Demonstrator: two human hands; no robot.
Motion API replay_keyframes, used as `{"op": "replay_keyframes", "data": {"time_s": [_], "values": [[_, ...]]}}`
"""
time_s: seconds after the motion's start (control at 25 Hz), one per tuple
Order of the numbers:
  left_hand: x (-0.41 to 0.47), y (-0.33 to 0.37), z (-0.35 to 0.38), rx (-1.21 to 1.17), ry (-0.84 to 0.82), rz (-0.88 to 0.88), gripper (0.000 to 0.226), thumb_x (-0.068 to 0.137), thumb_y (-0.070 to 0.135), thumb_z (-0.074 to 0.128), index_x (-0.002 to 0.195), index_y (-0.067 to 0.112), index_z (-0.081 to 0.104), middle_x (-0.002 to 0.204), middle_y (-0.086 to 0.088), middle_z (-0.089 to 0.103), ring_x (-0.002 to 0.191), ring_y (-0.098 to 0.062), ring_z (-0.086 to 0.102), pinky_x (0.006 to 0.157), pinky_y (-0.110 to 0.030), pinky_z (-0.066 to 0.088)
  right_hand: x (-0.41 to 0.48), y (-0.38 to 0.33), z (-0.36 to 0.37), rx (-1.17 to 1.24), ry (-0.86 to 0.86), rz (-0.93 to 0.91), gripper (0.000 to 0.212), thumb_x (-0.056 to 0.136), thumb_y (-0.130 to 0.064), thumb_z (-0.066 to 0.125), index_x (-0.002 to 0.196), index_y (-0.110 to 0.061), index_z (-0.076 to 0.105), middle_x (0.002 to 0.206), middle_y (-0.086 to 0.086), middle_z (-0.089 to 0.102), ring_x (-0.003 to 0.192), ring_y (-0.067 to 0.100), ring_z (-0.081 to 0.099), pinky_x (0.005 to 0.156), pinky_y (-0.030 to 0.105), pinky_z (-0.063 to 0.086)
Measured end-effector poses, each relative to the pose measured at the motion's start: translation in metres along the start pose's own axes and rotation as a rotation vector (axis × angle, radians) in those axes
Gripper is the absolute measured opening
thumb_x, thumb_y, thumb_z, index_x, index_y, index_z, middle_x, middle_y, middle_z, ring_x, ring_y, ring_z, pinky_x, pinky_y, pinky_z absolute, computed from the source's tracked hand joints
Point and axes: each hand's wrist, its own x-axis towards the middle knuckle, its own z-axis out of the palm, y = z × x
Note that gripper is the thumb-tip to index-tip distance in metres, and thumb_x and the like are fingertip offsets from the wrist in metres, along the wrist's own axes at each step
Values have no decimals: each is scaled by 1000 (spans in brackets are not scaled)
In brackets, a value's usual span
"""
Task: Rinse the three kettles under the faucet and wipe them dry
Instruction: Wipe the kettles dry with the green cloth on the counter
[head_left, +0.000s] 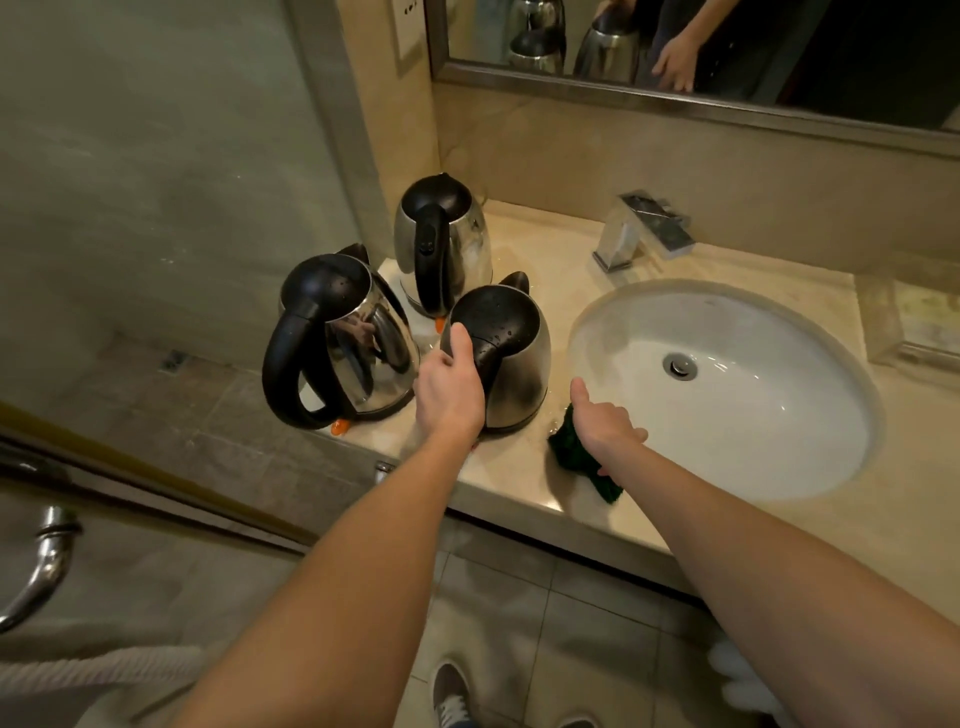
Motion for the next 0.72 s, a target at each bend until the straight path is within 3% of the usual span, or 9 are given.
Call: {"op": "replay_keyframes", "data": {"time_s": [0.16, 0.28, 0.4, 0.56, 0.72], "values": [[6, 0, -1, 40, -8, 20, 63, 91, 71, 26, 75, 15, 52, 85, -12, 62, 80, -28, 62, 83, -49, 52, 0, -4, 0, 106, 48, 60, 81, 98, -63, 10, 124, 0, 54, 123, 16, 52, 124, 36, 39, 109, 49, 33], [8, -4, -1, 48, -18, 39, 63, 97, 63, 28, 82, 10, 59, 89, -10, 62, 85, -26, 59, 84, -45, 49, -10, -8, 0, 475, 156, 160, 86, 90, -72, 15, 111, -4, 62, 113, 11, 60, 111, 36, 50, 104, 52, 38], [7, -2, -3, 37, -58, 36, 58, 100, 57, 29, 93, 8, 60, 91, -5, 58, 89, -22, 56, 76, -34, 39, -22, -23, -4, 962, 292, 219, 62, 93, -62, 28, 94, -10, 62, 97, 6, 60, 94, 29, 55, 95, 49, 45], [3, 2, -6, 74, -80, 19, 47, 102, 55, 27, 94, 16, 51, 93, 0, 48, 89, -17, 47, 78, -33, 33, -51, -48, -16, 1318, 190, 294, 40, 94, -47, 37, 83, -12, 52, 95, 11, 59, 83, 27, 57, 70, 39, 47], [6, 0, -7, 112, -61, 8, 47, 101, 56, 26, 91, 17, 50, 94, -2, 49, 90, -20, 46, 78, -34, 33, -73, -79, -12, 1481, 61, 282, 36, 95, -43, 39, 95, -10, 54, 100, 14, 56, 86, 34, 56, 77, 50, 52]]}}
